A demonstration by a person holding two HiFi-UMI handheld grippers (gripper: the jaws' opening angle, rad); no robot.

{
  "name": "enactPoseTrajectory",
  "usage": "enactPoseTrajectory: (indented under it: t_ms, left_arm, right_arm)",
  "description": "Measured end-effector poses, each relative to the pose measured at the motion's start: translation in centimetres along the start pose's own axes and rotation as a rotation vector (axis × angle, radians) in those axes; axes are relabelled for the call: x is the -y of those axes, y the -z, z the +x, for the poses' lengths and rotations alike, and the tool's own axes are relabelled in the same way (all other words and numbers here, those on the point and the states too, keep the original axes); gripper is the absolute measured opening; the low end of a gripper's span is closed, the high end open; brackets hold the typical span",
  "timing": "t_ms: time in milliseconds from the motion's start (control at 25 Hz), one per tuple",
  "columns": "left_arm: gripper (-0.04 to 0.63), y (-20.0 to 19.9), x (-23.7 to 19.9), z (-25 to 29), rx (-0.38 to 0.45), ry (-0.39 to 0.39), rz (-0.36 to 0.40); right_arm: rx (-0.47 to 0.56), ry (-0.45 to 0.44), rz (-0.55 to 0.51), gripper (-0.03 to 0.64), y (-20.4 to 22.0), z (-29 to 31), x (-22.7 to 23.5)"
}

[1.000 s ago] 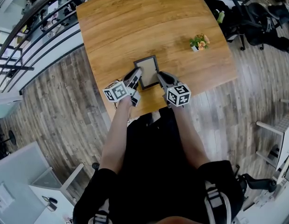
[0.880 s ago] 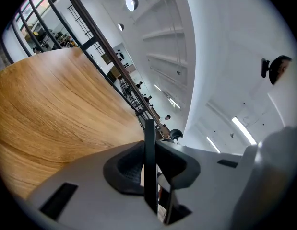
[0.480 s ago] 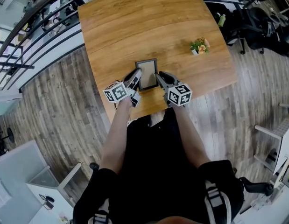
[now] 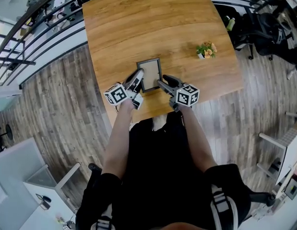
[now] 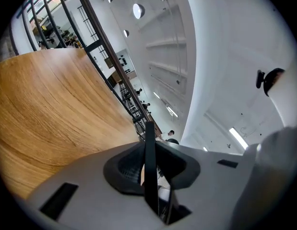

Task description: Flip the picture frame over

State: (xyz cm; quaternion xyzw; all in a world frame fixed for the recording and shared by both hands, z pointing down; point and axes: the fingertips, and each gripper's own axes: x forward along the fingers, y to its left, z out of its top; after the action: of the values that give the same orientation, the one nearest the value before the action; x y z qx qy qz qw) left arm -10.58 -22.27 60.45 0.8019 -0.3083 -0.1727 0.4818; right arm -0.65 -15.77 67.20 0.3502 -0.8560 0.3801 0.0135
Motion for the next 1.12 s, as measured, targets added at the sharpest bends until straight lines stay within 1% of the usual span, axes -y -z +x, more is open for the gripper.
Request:
enactPoseTrajectory:
  t_ms: [80, 200, 280, 360, 480, 560, 720, 800, 880, 960, 1120]
  left_arm:
    - [0.084, -0.3, 0.3, -0.1, 0.022, 0.029, -0.015]
    - [0.084, -1.0, 0.8, -0.4, 0.059, 0.048, -0.013]
    - [0.084, -1.1, 0.7, -0.7, 0.072, 0.036, -0.004]
    - [0.084, -1.4, 0.4, -0.8, 0.095, 0.029, -0.010]
    - [0.084, -1.7, 0.6, -0.6, 0.134, 0.028, -0.062]
    - [0.084, -1.6, 0.9, -0.3, 0.151, 0.037, -0.081]
    - [0.087, -1.3, 1.0, 0.2, 0.147, 0.002, -0.037]
    - [0.087, -1.4, 1.4, 0.6, 0.148, -0.006, 0.005]
    - [0.087, -1.2, 1.4, 1.1, 0.149, -0.029, 0.033]
    - [0.089, -1.0, 1.1, 1.5, 0.151, -0.053, 0.035]
    - [0.103, -0.9, 0.6, 2.0, 0.163, -0.101, 0.038]
  right_arm:
    - [-0.025, -0.079, 0.046, 0.218, 0.5, 0.1, -0.6]
    - [-0.076, -0.170, 0.058, 0.220, 1.1, 0.3, -1.7]
    - [-0.089, -0.219, 0.084, 0.174, 1.0, 0.3, -2.3]
    - [-0.091, -0.262, 0.115, 0.162, 0.7, 0.1, -2.7]
    - [-0.077, -0.330, 0.190, 0.138, 0.2, -0.3, -3.0]
    - [-0.060, -0.366, 0.238, 0.117, -0.4, -0.9, -3.0]
    - [-0.021, -0.392, 0.266, 0.097, -1.8, -1.9, -2.8]
    - [-0.020, -0.384, 0.250, 0.087, -2.2, -2.1, -2.5]
    - [-0.031, -0.365, 0.215, 0.083, -2.4, -2.3, -2.0]
    - [-0.042, -0.346, 0.179, 0.083, -2.5, -2.5, -1.6]
    - [-0.038, -0.321, 0.154, 0.080, -3.2, -2.8, -1.1]
